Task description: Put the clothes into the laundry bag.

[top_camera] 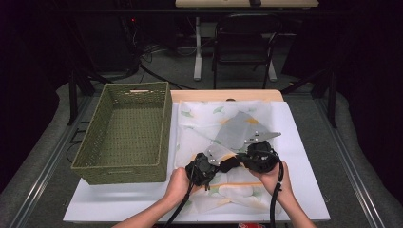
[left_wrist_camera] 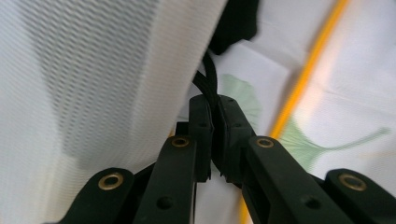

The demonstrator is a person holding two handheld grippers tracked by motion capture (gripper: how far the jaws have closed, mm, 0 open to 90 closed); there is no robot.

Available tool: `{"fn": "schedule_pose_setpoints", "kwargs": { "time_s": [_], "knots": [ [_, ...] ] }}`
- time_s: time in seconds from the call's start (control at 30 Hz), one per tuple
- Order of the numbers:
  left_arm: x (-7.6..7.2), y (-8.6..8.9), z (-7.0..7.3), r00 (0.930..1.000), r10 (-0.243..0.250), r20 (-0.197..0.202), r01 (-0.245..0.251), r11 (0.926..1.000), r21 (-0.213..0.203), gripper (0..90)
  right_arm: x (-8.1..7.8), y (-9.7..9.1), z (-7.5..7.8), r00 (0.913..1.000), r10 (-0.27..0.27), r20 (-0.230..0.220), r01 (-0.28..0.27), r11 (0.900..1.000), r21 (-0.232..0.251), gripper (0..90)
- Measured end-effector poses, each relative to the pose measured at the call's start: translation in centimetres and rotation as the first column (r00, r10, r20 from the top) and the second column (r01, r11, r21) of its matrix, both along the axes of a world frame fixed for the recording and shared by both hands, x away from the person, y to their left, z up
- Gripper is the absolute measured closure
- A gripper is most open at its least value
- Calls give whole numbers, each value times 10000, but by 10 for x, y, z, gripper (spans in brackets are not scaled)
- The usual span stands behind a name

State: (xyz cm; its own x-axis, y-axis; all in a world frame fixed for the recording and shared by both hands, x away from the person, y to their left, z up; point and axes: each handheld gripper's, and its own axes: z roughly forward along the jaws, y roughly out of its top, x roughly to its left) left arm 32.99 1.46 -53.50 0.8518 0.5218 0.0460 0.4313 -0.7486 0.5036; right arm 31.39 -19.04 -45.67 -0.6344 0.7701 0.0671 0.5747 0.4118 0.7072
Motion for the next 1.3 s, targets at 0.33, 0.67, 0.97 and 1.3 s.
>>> {"fn": "schedule_pose_setpoints", "kwargs": {
  "time_s": [0.33,0.67,0.97,1.3],
  "knots": [
    [13,4,0,9976,531,451,-526,9985,-120,836,0,0,0,10000,11,45,-11,10000,13,887],
    [-3,11,9,9993,374,4,-374,9984,-434,419,-1,1,-1,10000,2,20,-2,10000,6,887],
    [-27,23,38,9989,-331,330,351,9975,-612,333,-1,-2,0,10000,-9,53,9,10000,-28,888],
    [-13,31,45,9934,462,1047,-354,9941,-1024,273,-1,-2,0,10000,-20,52,20,10000,-82,888]
  ]
}}
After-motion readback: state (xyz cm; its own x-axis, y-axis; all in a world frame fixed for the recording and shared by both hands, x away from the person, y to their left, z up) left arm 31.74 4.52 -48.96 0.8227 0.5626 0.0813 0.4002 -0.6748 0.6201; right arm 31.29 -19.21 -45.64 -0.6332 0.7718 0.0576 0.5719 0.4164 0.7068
